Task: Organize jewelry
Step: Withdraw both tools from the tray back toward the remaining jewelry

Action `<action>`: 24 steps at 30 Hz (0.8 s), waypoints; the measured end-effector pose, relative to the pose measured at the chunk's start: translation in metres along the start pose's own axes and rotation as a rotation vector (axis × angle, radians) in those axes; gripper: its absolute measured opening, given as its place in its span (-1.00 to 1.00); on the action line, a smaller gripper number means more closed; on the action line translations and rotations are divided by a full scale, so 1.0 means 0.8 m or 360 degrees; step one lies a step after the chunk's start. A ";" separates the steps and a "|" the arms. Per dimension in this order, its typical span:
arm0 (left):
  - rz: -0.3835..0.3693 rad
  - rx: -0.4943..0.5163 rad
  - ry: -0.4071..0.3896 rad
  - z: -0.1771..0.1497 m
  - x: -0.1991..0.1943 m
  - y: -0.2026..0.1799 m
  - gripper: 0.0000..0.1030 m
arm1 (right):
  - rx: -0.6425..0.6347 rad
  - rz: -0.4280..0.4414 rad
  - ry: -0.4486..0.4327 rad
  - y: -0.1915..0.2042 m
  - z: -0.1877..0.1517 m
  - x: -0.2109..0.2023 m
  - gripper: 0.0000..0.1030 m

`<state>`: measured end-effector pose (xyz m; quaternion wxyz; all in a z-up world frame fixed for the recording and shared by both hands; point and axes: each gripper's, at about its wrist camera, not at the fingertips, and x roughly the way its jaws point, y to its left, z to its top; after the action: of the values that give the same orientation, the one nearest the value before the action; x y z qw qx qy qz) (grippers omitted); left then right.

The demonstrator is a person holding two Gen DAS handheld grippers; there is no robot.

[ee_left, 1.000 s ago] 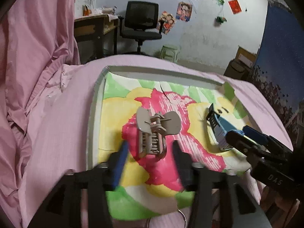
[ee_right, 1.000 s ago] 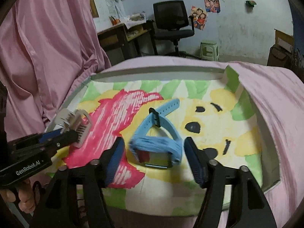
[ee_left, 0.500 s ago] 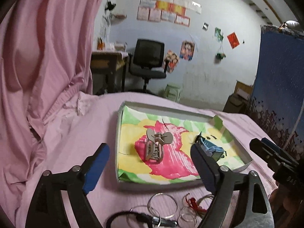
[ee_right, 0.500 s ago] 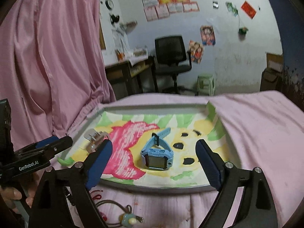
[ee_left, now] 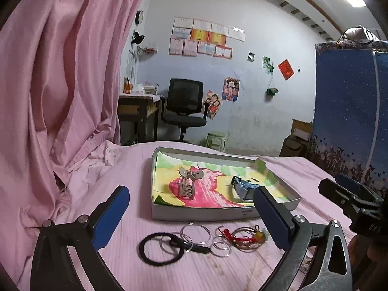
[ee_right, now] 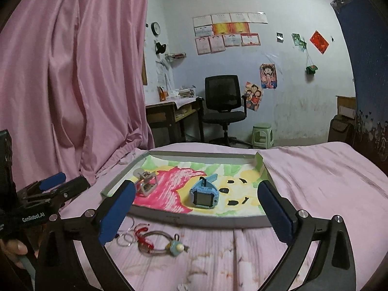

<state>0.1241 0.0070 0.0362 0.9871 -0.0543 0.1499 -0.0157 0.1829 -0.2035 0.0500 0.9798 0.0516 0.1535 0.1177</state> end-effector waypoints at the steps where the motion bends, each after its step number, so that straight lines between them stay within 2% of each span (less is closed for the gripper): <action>1: -0.0002 -0.0001 -0.0005 -0.002 -0.005 -0.001 0.99 | -0.0012 0.0000 -0.0007 0.001 -0.002 -0.006 0.94; 13: -0.0035 0.0058 0.0013 -0.024 -0.030 -0.009 0.99 | -0.0071 -0.0016 0.0006 0.000 -0.029 -0.051 0.97; 16: -0.0042 0.0071 0.0057 -0.029 -0.028 -0.009 0.99 | -0.0068 -0.0019 0.0042 -0.004 -0.036 -0.052 0.97; 24: -0.0065 0.0114 0.0305 -0.044 -0.008 -0.005 0.99 | -0.0043 -0.0022 0.0211 -0.012 -0.054 -0.041 0.97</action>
<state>0.1074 -0.0004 0.0051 0.9690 -0.0204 0.2418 -0.0464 0.1413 -0.2183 0.0172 0.9688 0.0293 0.2169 0.1162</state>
